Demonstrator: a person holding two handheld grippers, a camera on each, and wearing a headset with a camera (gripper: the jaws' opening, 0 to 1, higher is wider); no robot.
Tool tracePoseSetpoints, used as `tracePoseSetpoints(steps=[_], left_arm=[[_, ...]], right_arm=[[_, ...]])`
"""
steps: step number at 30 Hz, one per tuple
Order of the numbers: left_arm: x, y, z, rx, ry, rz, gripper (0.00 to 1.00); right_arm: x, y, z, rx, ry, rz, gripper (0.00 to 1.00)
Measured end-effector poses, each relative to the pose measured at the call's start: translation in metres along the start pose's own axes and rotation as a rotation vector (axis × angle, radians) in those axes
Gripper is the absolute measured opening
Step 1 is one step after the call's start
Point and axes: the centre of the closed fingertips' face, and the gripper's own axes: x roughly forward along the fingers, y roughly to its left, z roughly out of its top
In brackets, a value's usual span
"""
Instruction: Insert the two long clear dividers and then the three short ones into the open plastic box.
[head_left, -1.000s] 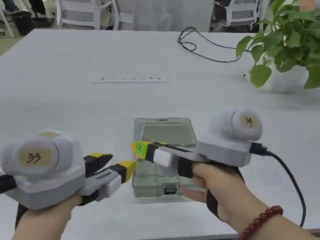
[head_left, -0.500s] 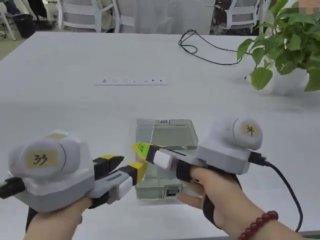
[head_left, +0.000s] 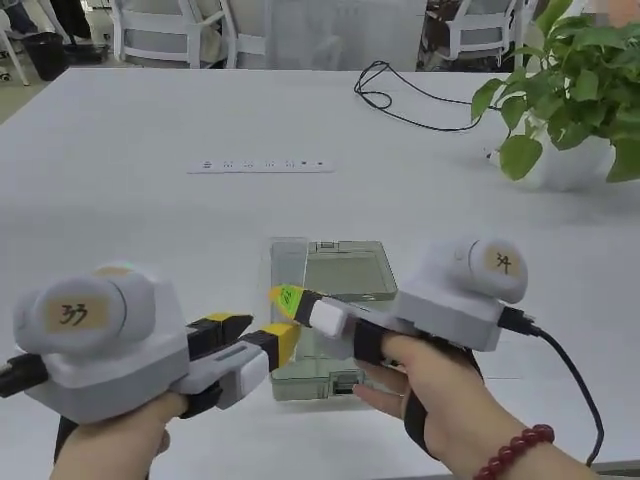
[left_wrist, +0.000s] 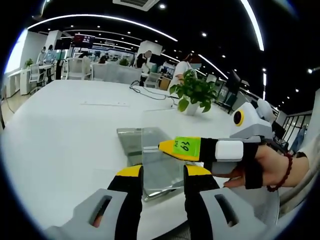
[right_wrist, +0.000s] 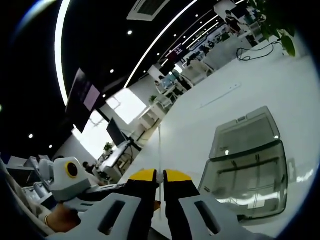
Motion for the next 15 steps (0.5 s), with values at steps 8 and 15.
tracePoseSetpoints(steps=[8, 15], left_arm=[[0.001, -0.003, 0.002, 0.015, -0.008, -0.005, 0.31], [-0.003, -0.004, 0.001, 0.147, 0.014, 0.012, 0.36]], right_arm=[[-0.001, -0.001, 0.003, 0.020, 0.006, -0.001, 0.06], [-0.004, -0.014, 0.008, 0.060, 0.035, -0.059, 0.06]])
